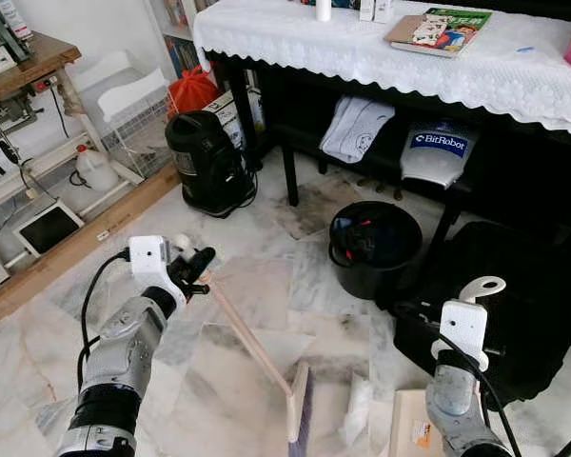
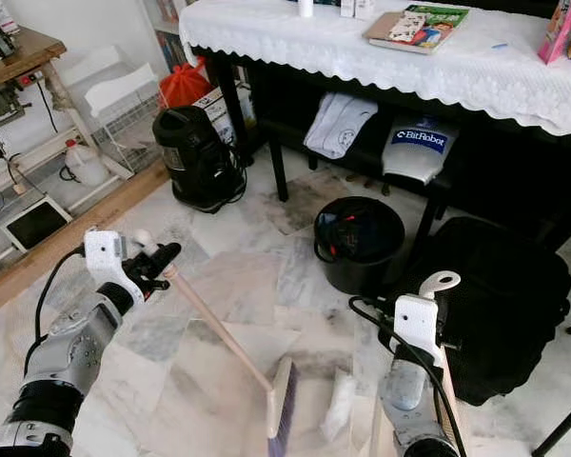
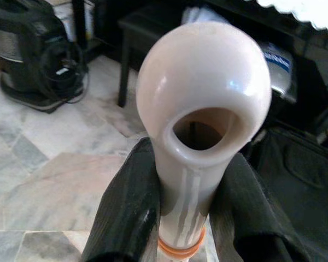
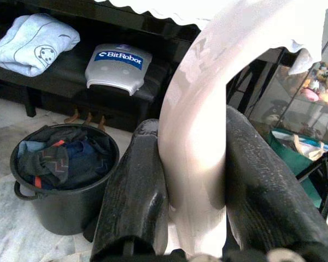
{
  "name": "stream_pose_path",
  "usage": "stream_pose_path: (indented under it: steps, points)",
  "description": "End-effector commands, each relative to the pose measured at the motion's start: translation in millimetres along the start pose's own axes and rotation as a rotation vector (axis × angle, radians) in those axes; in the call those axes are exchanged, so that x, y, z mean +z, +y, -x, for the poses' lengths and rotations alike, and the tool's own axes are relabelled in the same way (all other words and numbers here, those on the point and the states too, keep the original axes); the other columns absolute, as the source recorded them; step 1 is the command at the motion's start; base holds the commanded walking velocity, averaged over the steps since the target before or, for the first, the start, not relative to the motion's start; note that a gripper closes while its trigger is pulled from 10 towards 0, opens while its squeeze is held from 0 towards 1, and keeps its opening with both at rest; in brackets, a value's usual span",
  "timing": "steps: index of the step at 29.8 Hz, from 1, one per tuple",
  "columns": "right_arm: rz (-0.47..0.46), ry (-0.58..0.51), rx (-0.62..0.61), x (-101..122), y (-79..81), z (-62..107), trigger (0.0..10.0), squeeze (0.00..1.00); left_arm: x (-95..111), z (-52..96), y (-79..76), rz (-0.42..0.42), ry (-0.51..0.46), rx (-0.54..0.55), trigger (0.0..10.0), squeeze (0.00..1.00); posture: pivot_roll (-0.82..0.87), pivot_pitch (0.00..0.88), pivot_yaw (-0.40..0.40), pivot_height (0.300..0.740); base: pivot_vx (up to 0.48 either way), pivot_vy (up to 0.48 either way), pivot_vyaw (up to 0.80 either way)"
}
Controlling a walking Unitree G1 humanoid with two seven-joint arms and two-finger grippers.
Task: Sweep floor
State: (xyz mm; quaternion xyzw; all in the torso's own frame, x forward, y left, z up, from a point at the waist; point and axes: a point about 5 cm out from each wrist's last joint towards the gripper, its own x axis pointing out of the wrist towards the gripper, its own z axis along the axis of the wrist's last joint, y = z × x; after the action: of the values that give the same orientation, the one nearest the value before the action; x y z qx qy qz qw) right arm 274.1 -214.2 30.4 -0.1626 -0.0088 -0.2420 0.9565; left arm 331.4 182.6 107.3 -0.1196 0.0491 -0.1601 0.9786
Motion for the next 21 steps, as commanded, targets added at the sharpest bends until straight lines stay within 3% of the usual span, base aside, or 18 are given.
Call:
stream_pose_path:
  steps: [1,11,19,21]
  points:
    - [-0.04,0.15,0.046,-21,14.5,25.6,10.0,0.0,-2,-0.2,-0.8,0.005,0.028,-0.03,10.0,0.0,0.09,0.116,0.168,0.74,0.0,0.0,0.0]
    - [-0.04,0.147,0.04,-21,11.7,22.9,10.0,0.0,-12,-4.3,-7.5,0.129,0.063,-0.07,10.0,0.0,0.09,0.115,0.164,0.74,0.0,0.0,0.0]
    - [-0.038,0.147,0.04,-20,10.8,20.7,10.0,0.0,-6,-11.6,-7.8,0.235,0.028,-0.061,10.0,0.0,0.08,0.113,0.158,0.74,0.0,0.0,0.0]
    - [-0.039,0.145,0.037,-20,10.0,19.5,10.0,0.0,-2,-16.3,-12.7,0.32,0.001,-0.088,10.0,0.0,0.08,0.112,0.157,0.74,0.0,0.0,0.0]
